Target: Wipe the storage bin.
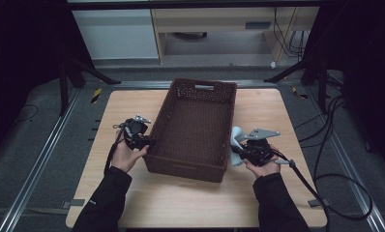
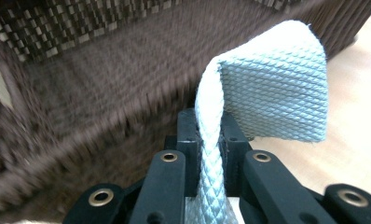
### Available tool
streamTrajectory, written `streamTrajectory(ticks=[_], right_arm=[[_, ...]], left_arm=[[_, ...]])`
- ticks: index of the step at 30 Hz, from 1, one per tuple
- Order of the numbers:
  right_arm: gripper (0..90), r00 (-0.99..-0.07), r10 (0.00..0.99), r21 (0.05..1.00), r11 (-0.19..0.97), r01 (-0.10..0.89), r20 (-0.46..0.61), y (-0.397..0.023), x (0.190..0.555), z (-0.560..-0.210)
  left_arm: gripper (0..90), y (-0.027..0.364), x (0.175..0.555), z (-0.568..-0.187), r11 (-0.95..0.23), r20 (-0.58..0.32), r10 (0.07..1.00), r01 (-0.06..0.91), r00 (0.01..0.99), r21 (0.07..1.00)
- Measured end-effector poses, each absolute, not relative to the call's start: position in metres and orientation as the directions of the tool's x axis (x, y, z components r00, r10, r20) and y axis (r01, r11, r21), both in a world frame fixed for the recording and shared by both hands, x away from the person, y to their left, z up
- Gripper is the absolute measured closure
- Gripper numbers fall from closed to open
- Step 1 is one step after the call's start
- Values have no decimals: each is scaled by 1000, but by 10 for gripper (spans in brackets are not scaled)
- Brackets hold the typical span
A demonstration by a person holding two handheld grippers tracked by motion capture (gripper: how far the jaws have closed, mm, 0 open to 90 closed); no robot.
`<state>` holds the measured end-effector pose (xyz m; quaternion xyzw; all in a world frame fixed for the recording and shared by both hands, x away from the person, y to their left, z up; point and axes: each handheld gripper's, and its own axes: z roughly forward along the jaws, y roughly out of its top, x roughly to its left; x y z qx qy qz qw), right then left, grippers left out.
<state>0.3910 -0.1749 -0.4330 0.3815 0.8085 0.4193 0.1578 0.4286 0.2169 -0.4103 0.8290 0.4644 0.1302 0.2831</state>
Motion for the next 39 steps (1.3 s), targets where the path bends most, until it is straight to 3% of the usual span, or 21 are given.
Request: streamTrajectory(ticks=[8,19,32,39], right_arm=[[828,-658,745,725,393,566,109,-167,393,-466],[828,-669,740,827,334,453,67,-175,380,-424],[828,-677,729,728,411,549,99,-166,370,-464],[828,-674,733,797,348,494,97,-172,361,-438]], left_arm=[[755,219,431,-411,-405,-49,843,693,535,597],[749,218,434,-411,-402,-47,846,693,531,598],[720,219,434,-411,-398,-42,851,693,524,601],[704,218,433,-411,-396,-37,855,697,517,597]])
